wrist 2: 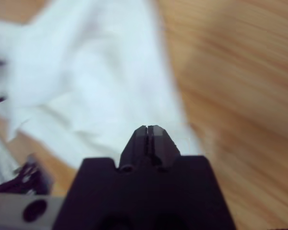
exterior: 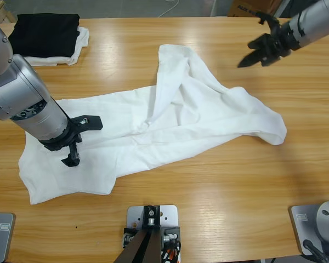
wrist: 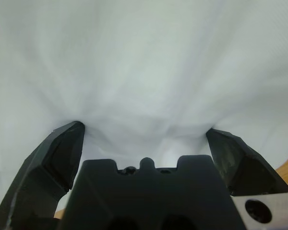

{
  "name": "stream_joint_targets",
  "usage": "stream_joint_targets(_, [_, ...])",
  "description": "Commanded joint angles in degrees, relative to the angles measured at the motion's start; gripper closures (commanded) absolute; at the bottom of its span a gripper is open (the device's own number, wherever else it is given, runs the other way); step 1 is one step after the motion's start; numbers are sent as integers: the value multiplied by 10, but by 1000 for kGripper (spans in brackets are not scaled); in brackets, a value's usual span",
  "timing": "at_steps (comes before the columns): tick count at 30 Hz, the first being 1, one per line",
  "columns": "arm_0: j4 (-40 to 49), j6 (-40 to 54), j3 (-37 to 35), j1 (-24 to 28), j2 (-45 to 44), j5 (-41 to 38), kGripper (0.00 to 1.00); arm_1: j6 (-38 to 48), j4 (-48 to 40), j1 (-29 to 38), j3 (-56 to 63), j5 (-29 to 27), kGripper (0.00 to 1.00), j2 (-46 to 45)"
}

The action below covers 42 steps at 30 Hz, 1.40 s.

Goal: Fold clothes

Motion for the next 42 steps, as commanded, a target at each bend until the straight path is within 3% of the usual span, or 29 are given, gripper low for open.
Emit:
stream_joint_targets(1, [-17, -4, 31, -3, 52, -17, 50, -39, 19, 77, 40, 30, 1000, 41])
stream_joint_targets(8, [-17, -4, 31, -3, 51, -17, 50, -39, 29, 115, 35, -36, 1000, 100])
stream_joint_targets(18, [-18, -2, 34, -4, 50, -17, 50, 12, -14, 111, 18, -194, 1000, 107])
stream_joint_targets(37, [-18, -1, 37, -8, 51, -17, 50, 40, -36, 51, -1, -302, 1000, 75])
stream_joint_targets(42, [-18, -1, 37, -8, 51, -17, 50, 62, -29, 28, 4, -354, 1000, 78])
